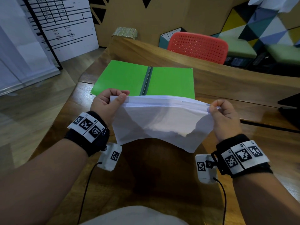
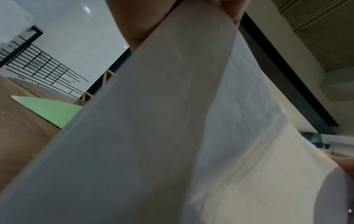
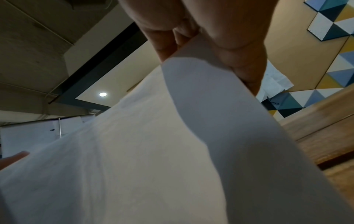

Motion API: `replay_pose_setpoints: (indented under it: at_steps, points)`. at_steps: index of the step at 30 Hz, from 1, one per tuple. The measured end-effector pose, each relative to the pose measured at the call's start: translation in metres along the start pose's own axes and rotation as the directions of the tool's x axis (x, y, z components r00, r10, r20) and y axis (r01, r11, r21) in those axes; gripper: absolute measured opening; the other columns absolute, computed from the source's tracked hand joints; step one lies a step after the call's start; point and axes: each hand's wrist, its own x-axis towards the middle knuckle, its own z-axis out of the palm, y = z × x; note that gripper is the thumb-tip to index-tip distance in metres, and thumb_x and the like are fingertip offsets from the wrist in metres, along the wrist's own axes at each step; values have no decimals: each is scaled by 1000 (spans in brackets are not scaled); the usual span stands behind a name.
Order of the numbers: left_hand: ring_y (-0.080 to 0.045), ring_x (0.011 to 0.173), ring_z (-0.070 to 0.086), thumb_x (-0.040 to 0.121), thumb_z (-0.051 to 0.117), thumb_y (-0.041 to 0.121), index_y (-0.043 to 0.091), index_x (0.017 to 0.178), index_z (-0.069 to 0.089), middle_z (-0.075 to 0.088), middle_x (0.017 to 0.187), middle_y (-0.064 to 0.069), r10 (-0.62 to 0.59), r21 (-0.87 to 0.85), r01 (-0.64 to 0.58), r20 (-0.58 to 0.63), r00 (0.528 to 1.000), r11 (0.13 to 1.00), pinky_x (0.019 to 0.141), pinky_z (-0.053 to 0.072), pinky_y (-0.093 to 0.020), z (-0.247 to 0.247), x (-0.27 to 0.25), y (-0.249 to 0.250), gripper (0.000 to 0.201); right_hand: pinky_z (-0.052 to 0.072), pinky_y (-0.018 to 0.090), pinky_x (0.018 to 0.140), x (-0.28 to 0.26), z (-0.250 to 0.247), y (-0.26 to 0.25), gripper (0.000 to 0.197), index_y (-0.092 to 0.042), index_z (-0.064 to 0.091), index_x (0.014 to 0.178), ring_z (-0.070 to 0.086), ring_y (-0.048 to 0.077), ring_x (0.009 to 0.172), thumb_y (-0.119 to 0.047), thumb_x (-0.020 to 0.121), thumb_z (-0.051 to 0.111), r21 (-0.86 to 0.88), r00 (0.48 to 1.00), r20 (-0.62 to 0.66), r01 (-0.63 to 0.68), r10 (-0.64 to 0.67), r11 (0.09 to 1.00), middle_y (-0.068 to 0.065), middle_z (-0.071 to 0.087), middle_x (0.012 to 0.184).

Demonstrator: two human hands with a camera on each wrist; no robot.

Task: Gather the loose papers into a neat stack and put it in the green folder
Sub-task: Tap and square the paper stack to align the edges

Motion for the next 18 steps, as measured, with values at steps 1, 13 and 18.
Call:
replay_pose_setpoints:
  at_steps: [1, 13, 18]
  points:
    - [1, 68, 64, 85, 58, 7, 19, 65, 54, 74, 74, 16, -6, -3, 6, -2, 1000, 1000, 58, 51, -16, -1, 0, -1, 24, 37, 36, 75, 0, 0, 0, 32, -27, 51, 67, 43, 16, 75, -5, 90, 50, 6, 1000, 5, 4, -4, 1000, -4, 49, 79]
    - [-4, 67, 64, 64, 53, 7, 17, 63, 50, 74, 70, 11, -49, -136, 51, 22, 999, 989, 57, 50, -14, 0, 1, 3, 11, 38, 24, 63, 3, 5, 1, 34, -24, 56, 54, 46, 9, 66, -6, 82, 60, 123, 992, -96, -65, 77, 990, -13, 55, 61]
    - [-4, 63, 65, 60, 51, 4, 18, 70, 50, 74, 67, 11, -56, -159, 57, 10, 998, 986, 55, 51, -15, 3, 3, 5, 17, 37, 27, 64, 7, 6, 0, 32, -25, 46, 64, 43, 11, 64, 2, 76, 57, 190, 981, -153, -91, 121, 978, -4, 49, 70]
